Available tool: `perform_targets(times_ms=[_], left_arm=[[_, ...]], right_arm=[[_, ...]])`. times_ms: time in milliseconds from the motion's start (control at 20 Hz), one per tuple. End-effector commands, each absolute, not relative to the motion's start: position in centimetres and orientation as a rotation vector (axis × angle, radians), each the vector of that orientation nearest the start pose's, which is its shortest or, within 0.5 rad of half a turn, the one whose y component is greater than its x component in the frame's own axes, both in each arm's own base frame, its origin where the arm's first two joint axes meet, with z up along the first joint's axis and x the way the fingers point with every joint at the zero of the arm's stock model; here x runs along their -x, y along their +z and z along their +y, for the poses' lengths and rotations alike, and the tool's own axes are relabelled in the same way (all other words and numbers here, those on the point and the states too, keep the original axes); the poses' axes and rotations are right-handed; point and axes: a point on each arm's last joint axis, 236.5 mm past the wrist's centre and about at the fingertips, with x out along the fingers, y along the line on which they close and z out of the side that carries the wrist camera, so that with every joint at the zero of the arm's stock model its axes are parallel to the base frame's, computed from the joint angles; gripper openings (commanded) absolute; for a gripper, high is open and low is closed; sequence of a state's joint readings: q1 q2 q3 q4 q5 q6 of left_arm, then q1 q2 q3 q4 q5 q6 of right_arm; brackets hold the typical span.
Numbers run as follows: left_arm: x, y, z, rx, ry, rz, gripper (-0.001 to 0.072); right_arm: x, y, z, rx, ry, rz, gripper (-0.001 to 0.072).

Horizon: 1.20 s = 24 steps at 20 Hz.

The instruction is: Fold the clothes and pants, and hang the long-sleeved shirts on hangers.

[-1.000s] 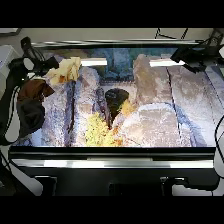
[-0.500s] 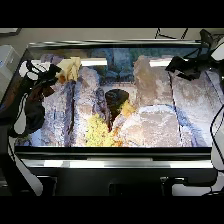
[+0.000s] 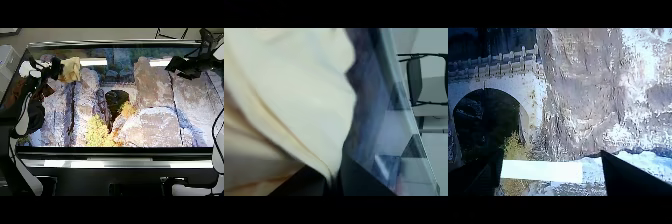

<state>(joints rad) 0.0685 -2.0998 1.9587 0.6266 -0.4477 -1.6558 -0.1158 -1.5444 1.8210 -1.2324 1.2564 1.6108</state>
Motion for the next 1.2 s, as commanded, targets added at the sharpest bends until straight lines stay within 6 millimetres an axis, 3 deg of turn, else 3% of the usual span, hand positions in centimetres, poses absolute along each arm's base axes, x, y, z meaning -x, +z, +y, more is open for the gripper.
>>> perform_targets(times_ms=[0,100,200,300,400,500,600,750,900,950,1000,1050,1100,1150], left_arm=[[-67.1,16.8,-9.0,0.640,-0.346,0.391,0.0027],[-61.2,26.1,-12.9,0.394,-0.512,0.313,0.0027],[-53.4,33.2,-16.9,0.270,-0.657,0.290,0.0027],[-46.4,36.9,-20.1,0.137,-0.745,0.292,0.0026],[-42.3,37.3,-22.0,0.070,-0.737,0.354,0.0027],[-40.0,34.7,-24.1,0.026,-0.731,0.480,0.0027],[-38.3,30.1,-27.5,-0.002,-0.777,0.624,0.0027],[-36.3,20.4,-34.8,0.033,-0.850,0.825,0.0028],[-32.5,10.3,-44.3,0.192,-0.901,1.012,0.0045],[-30.3,8.0,-46.7,0.213,-0.937,1.086,0.0293],[-28.1,6.5,-48.6,0.237,-0.974,1.165,0.0715],[-26.5,6.4,-49.2,0.251,-1.010,1.235,0.0720],[-26.0,7.5,-49.0,0.259,-1.036,1.264,0.0720],[-26.7,9.1,-47.9,0.225,-1.063,1.240,0.0719]], right_arm=[[-50.6,17.6,-1.3,-0.173,0.052,0.863,0.0681],[-49.5,20.3,-2.7,-0.117,0.006,0.806,0.0681],[-47.9,23.6,-2.5,-0.107,0.005,0.743,0.0681],[-46.0,26.5,-2.3,-0.099,0.008,0.691,0.0681],[-43.7,28.7,-1.9,-0.093,0.011,0.666,0.0681],[-41.4,29.9,-1.6,-0.086,0.015,0.665,0.0682],[-39.4,30.4,-1.4,-0.083,0.019,0.685,0.0682],[-37.3,29.5,-1.1,-0.091,0.022,0.761,0.0682],[-36.8,28.9,-1.1,-0.096,0.018,0.795,0.0682],[-36.8,28.9,-1.2,-0.095,0.015,0.794,0.0682],[-36.9,28.9,-1.3,-0.093,0.011,0.793,0.0682],[-36.9,28.8,-1.4,-0.090,0.005,0.796,0.0681],[-36.9,28.5,-1.5,-0.090,0.005,0.809,0.0681],[-36.8,27.9,-1.4,-0.100,0.002,0.836,0.0681]])
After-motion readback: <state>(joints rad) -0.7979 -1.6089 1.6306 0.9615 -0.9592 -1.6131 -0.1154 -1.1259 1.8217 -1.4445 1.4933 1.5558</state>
